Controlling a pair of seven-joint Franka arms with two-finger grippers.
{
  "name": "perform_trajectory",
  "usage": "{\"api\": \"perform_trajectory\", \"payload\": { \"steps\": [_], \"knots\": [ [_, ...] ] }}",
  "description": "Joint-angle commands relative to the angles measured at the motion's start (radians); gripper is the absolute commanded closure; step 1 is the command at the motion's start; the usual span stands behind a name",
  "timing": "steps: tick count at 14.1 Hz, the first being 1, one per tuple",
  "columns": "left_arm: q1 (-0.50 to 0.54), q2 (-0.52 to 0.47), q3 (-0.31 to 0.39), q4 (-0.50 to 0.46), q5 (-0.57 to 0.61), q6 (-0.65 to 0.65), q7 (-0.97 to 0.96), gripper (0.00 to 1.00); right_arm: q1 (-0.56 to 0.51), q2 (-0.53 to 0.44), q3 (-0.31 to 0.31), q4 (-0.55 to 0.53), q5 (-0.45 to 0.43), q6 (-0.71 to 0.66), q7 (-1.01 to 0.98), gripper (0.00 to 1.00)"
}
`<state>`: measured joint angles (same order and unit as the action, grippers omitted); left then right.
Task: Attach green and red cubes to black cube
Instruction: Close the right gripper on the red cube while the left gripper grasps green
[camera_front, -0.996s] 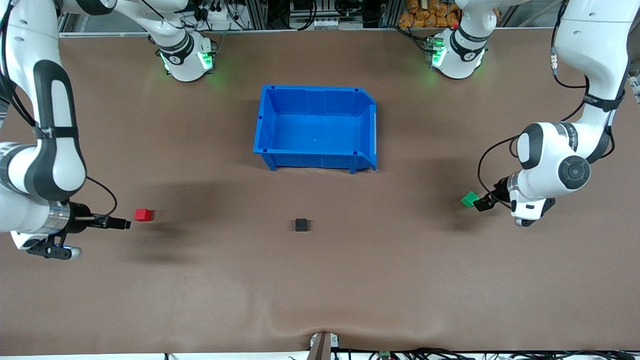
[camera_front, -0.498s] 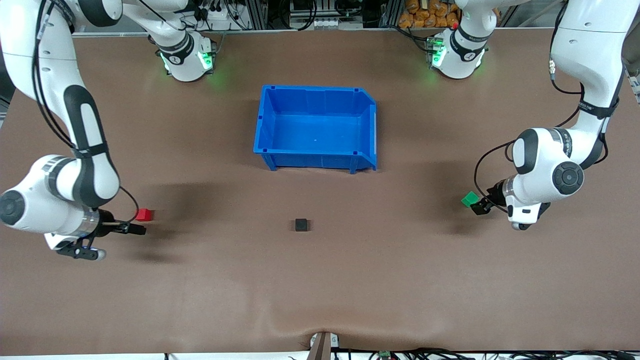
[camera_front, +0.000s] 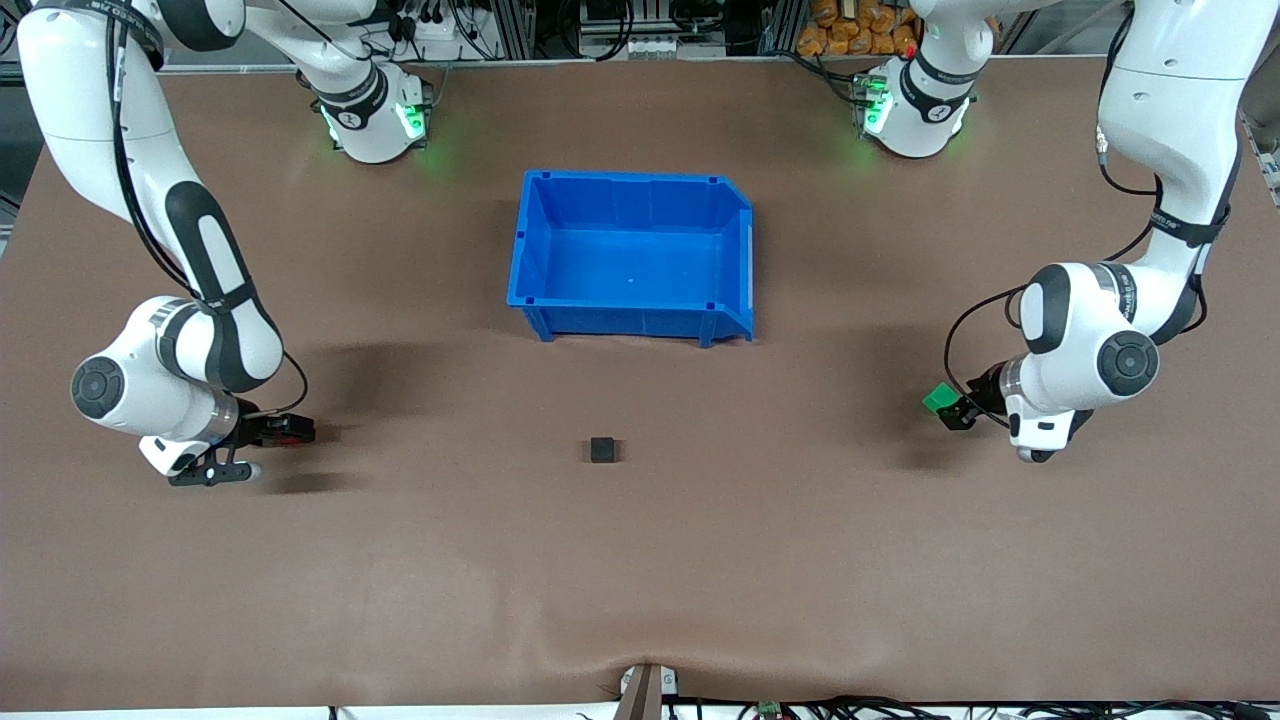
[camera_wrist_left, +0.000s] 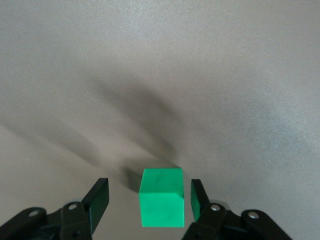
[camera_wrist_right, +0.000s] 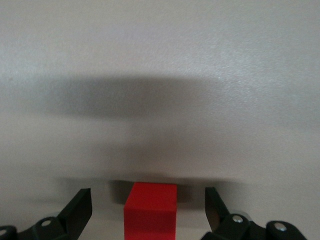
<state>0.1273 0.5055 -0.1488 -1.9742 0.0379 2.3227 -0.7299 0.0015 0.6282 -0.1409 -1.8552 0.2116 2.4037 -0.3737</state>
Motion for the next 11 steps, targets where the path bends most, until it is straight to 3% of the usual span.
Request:
{"api": "perform_trajectory", "payload": {
  "steps": [1, 4, 9, 11],
  "knots": [
    [-0.005, 0.015, -0.002, 0.014, -0.01, 0.006, -0.017, 0.26, 0.003, -0.033, 0.001, -0.044, -0.015, -0.003, -0.031, 0.0],
    [-0.005, 0.019, -0.002, 0.014, -0.012, 0.006, -0.019, 0.31, 0.005, -0.038, 0.0, -0.045, -0.018, -0.017, -0.042, 0.0],
    [-0.028, 0.027, -0.002, 0.02, -0.01, 0.006, -0.06, 0.49, 0.012, -0.05, -0.002, -0.039, -0.046, -0.093, -0.034, 0.0],
    [-0.028, 0.027, -0.002, 0.021, -0.01, 0.006, -0.06, 0.61, 0.014, -0.051, -0.002, -0.035, -0.046, -0.095, -0.027, 0.13]
  ]
}}
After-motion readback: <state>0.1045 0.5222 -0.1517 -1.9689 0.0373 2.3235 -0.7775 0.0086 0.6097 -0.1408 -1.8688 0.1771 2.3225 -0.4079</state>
